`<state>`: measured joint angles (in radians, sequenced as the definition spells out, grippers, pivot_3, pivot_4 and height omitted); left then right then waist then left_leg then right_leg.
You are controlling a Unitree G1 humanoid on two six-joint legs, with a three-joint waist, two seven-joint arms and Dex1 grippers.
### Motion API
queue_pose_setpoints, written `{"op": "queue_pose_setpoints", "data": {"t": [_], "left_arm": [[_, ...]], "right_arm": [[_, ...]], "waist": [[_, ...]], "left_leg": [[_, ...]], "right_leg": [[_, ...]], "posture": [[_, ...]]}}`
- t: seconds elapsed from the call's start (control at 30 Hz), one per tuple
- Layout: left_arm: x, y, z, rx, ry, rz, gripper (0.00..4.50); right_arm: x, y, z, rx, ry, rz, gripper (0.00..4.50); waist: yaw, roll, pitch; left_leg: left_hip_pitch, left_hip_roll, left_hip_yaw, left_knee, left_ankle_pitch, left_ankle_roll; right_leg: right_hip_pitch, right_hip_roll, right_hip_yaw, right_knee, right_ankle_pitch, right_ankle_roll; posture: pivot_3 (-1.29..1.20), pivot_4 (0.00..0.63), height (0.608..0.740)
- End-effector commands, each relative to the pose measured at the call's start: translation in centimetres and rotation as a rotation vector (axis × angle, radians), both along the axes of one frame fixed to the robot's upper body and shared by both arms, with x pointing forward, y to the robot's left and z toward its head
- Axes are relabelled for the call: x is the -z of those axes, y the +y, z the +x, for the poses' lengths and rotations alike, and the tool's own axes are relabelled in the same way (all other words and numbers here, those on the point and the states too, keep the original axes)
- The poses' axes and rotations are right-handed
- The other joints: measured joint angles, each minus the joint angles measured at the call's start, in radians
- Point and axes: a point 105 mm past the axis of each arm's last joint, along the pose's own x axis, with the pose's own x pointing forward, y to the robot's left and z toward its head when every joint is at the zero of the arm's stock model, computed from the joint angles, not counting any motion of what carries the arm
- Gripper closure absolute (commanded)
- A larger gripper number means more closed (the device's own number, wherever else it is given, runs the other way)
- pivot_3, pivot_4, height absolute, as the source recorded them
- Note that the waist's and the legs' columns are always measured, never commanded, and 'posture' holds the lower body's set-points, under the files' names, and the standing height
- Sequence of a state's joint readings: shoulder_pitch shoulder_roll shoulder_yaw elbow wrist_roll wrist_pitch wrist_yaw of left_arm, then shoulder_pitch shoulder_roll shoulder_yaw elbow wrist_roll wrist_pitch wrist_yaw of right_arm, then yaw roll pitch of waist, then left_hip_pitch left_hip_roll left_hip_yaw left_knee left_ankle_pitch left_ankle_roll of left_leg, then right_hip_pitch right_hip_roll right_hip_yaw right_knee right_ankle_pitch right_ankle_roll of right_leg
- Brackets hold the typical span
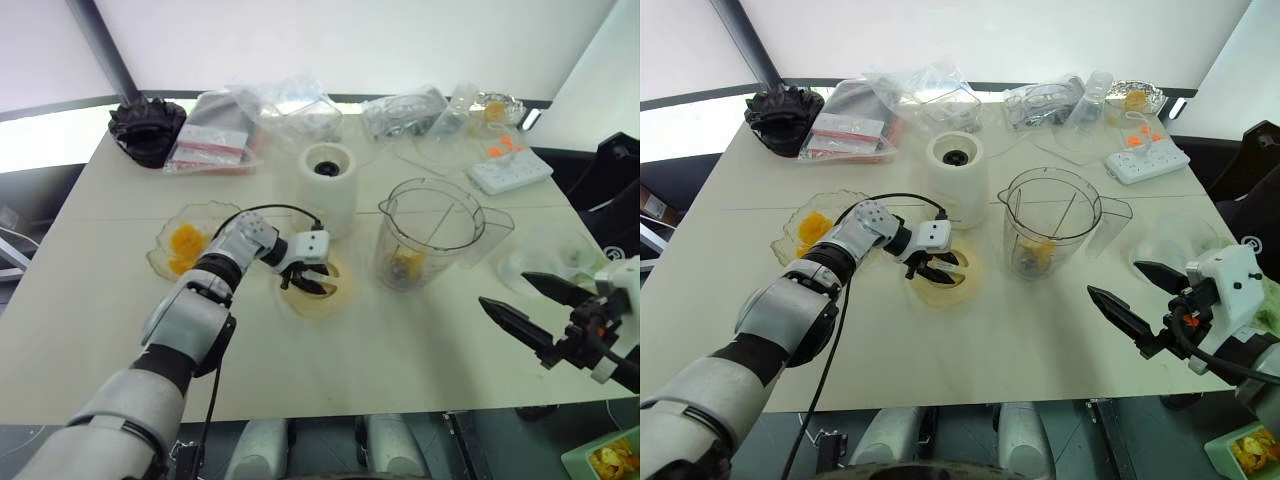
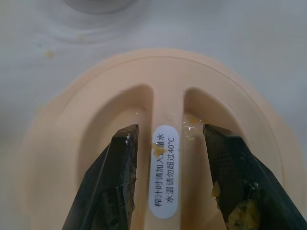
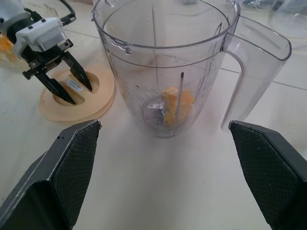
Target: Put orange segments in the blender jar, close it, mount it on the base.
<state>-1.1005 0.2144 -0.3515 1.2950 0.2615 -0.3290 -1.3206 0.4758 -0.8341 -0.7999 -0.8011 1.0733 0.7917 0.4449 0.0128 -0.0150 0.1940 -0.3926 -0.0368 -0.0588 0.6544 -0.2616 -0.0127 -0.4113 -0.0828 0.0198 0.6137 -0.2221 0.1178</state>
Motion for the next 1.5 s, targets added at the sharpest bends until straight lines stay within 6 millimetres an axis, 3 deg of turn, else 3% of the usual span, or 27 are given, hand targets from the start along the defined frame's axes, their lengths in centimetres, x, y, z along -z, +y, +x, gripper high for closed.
{"op": "queue_pose_setpoints", "data": {"t": [0.03,0.2,0.3,0.37,0.4,0.8,0.97,1.1,1.5], "left_arm": [[-0.3,0.3,0.3,-0.002,-0.010,0.038,2.30],[0.4,0.9,0.1,-0.014,0.008,0.070,2.30],[0.5,1.0,0.3,-0.039,0.006,0.068,3.19],[0.5,1.1,0.5,-0.056,0.004,0.056,4.09],[0.5,1.1,0.5,-0.066,0.003,0.048,4.24],[-1.5,1.7,1.2,-0.122,0.016,-0.083,4.23],[-3.4,2.3,1.2,-0.106,0.001,-0.161,4.23],[-6.0,3.0,1.2,-0.108,-0.024,-0.276,4.23],[-8.6,4.0,-0.1,-0.246,-0.065,-0.450,4.23]], "right_arm": [[-0.7,0.5,0.1,-0.011,-0.044,-0.006,0.00],[-0.4,1.0,0.2,-0.024,-0.035,0.013,0.00],[-0.2,1.0,0.5,-0.032,-0.026,0.002,0.00],[-0.3,0.9,0.7,-0.035,-0.031,0.002,0.00],[-0.4,0.9,0.9,-0.035,-0.034,0.001,0.00],[0.3,0.6,1.6,-0.037,-0.023,-0.001,0.00],[0.9,0.3,1.7,-0.014,-0.018,-0.006,0.00],[1.4,-0.7,2.1,0.061,-0.041,-0.031,0.00],[1.2,-2.6,4.2,0.213,-0.147,-0.091,0.00]], "waist": [[0.000,0.000,0.000],[0.000,0.000,-0.001],[-0.001,0.000,-0.001],[-0.001,-0.001,-0.001],[-0.001,0.000,-0.001],[-0.001,-0.001,-0.001],[0.000,-0.001,-0.001],[0.000,0.000,-0.001],[0.000,0.000,-0.001]], "left_leg": [[0.000,0.000,0.000,0.000,0.000,0.000],[0.001,0.000,0.000,0.000,0.000,0.000],[0.001,0.000,0.000,0.000,0.000,0.000],[0.001,0.000,0.000,0.000,0.000,0.000],[0.002,0.000,0.000,0.000,0.000,0.000],[0.001,0.001,-0.001,0.004,0.000,0.000],[0.000,0.001,-0.001,0.005,0.000,0.000],[-0.001,0.001,-0.002,0.006,0.000,0.000],[0.000,0.002,-0.002,0.007,0.000,0.000]], "right_leg": [[0.000,0.000,0.000,0.000,0.000,0.000],[0.001,0.000,0.000,0.000,0.000,0.000],[0.001,0.000,0.000,0.000,0.000,0.000],[0.001,0.000,0.000,0.000,0.000,0.000],[0.001,0.000,0.000,0.000,0.000,0.000],[0.002,0.001,0.000,0.002,0.001,-0.001],[0.001,0.000,0.000,0.002,0.001,-0.001],[0.001,0.000,0.000,0.002,0.001,-0.001],[0.001,0.000,0.001,0.003,0.001,-0.002]], "posture": [[0.00,0.150,0.740],[0.00,0.150,0.740],[0.00,0.150,0.740],[0.00,0.150,0.740],[0.00,0.150,0.740],[0.00,0.150,0.740],[0.00,0.150,0.740],[0.00,0.150,0.740],[0.00,0.150,0.740]]}}
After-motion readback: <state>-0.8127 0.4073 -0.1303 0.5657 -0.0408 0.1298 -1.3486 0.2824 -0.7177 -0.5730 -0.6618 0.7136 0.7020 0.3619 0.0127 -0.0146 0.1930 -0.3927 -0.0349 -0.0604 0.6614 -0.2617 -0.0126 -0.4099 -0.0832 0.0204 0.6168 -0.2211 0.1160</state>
